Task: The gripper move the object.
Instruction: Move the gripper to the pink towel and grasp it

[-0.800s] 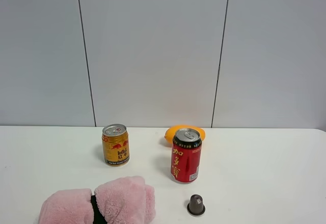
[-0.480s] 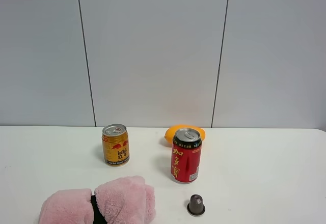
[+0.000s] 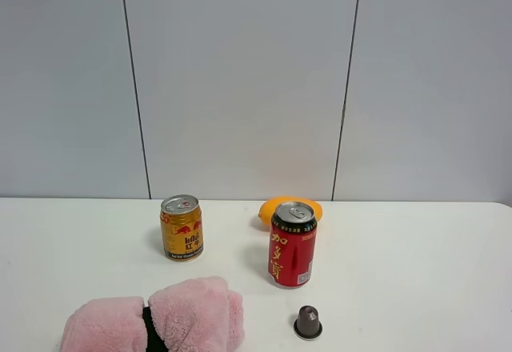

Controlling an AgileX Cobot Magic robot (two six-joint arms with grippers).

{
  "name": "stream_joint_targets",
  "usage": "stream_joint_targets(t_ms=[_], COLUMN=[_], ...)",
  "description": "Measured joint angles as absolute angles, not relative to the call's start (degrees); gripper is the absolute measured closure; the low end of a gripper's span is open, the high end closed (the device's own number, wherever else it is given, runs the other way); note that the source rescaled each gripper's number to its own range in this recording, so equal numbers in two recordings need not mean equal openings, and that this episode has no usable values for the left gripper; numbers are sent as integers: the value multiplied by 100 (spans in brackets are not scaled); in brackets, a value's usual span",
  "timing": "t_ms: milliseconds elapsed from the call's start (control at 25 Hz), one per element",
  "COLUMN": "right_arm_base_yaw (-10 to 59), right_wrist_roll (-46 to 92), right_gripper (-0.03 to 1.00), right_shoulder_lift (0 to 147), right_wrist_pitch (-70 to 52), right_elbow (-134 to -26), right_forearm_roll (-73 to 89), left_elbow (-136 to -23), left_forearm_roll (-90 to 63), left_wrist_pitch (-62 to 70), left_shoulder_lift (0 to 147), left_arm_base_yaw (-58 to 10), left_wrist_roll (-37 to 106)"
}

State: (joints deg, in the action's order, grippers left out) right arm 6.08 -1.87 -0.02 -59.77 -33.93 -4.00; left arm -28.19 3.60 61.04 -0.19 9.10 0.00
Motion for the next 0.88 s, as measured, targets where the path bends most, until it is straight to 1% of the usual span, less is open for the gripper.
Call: stream_joint_targets(t_ms=[200,360,480,600,720,880], right_arm_base_yaw=[608,608,608,608,608,608], right_wrist_roll=[-133,155,501,1056,1801,3025], right_gripper=[-3,-3,-3,-3,-3,-3], right_shoulder_lift=[126,763,1395,1998,2574,3239], right_wrist_pitch=[-5943,-5753,-5248,-4710,-4285,-4125], right_elbow=[-3495,-3500,-3500,-3500,-3500,-3589], right_forearm_roll=[-238,134,530,1188,2174,3277], left_elbow=[-2819,-2819,-2819,-2819,-2819,-2819], left_forearm_roll=[360,360,360,360,360,360], left_wrist_pitch=[6104,6104,6104,6104,6104,6104], left_shoulder_lift=[-19,-19,-19,-19,-19,-19], left_arm_base_yaw=[910,910,910,910,910,910], left_wrist_roll=[0,0,0,0,0,0])
